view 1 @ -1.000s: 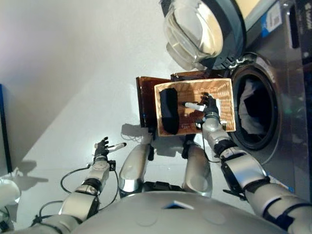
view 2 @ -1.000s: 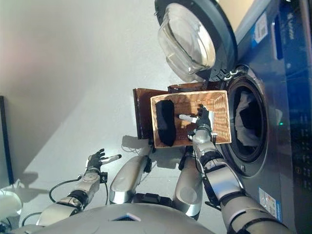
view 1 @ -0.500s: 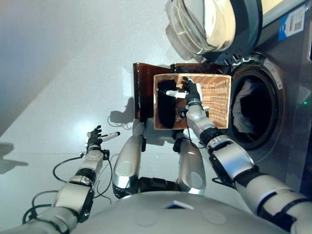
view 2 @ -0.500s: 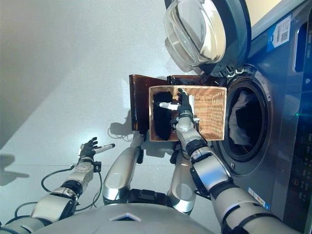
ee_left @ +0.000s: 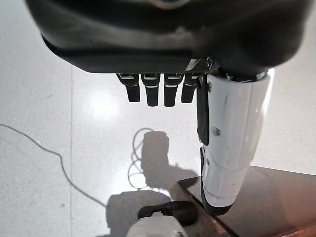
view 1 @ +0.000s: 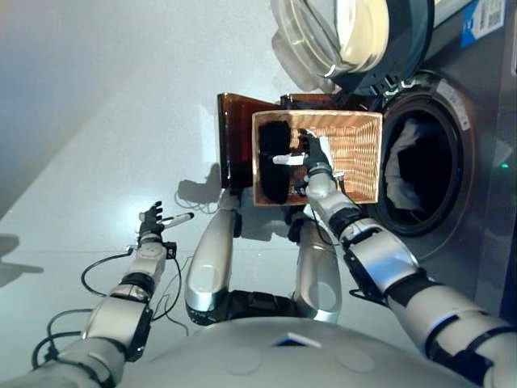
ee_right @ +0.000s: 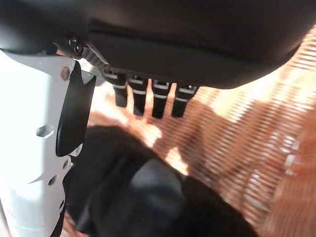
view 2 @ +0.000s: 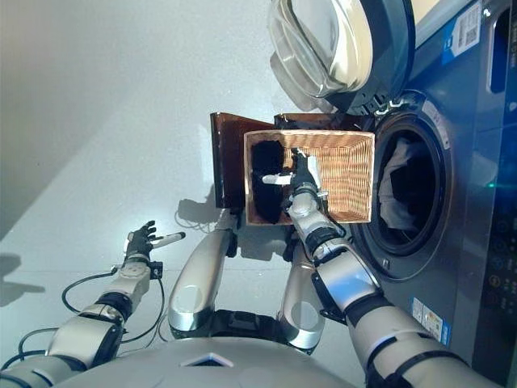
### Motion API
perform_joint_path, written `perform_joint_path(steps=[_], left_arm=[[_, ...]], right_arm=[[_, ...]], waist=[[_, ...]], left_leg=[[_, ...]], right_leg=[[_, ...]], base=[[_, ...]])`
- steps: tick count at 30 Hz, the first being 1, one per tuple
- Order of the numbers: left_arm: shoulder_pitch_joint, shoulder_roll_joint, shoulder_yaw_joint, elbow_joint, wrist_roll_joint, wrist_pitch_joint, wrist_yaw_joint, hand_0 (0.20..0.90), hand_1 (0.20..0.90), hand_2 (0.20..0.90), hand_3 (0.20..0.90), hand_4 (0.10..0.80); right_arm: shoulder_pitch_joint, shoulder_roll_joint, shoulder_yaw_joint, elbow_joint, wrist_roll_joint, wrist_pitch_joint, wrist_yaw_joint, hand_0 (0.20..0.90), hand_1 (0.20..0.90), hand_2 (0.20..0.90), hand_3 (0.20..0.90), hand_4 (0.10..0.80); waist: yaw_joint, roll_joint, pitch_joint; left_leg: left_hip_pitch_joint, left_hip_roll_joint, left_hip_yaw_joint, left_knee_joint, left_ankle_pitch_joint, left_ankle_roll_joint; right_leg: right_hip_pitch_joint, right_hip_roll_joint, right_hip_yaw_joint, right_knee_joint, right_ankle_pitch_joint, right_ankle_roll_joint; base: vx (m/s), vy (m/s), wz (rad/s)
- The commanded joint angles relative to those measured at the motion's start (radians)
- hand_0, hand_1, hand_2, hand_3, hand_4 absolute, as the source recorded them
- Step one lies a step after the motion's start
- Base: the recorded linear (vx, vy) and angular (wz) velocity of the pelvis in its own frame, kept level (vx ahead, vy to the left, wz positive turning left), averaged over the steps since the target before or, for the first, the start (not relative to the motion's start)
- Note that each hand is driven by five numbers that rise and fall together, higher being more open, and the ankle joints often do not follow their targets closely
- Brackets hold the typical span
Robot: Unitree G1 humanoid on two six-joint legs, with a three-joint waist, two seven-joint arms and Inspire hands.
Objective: Pick up the clothes and place them into the washing machine
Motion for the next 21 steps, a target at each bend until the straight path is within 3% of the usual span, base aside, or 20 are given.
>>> perform_joint_path(steps=[1, 21], left_arm=[[0.045, 0.065, 0.024, 0.039, -0.004, 0.008, 0.029, 0.900, 0.900, 0.900, 0.900, 0.800], [0.034, 0.096, 0.002, 0.038, -0.025, -0.004, 0.025, 0.900, 0.900, 0.900, 0.900, 0.800]], right_arm=[[-0.041, -0.009, 0.001, -0.045, -0.019, -0.041, -0.025, 0.900, 0.900, 0.900, 0.900, 0.800], [-0.173, -0.052, -0.033, 0.001, 0.000, -0.031, -0.045, 0.900, 0.900, 0.900, 0.900, 0.800]], waist=[[0.017, -0.005, 0.004], [0.061, 0.000, 0.021]], left_leg=[[-0.036, -0.066, 0.017, 0.142, -0.119, -0.039], [-0.099, -0.081, -0.009, 0.142, -0.104, -0.036]], right_leg=[[-0.011, -0.017, 0.027, -0.043, 0.066, 0.028], [-0.047, -0.029, 0.000, -0.029, 0.058, 0.026]], base=[[0.000, -0.020, 0.05], [0.006, -0.016, 0.11]])
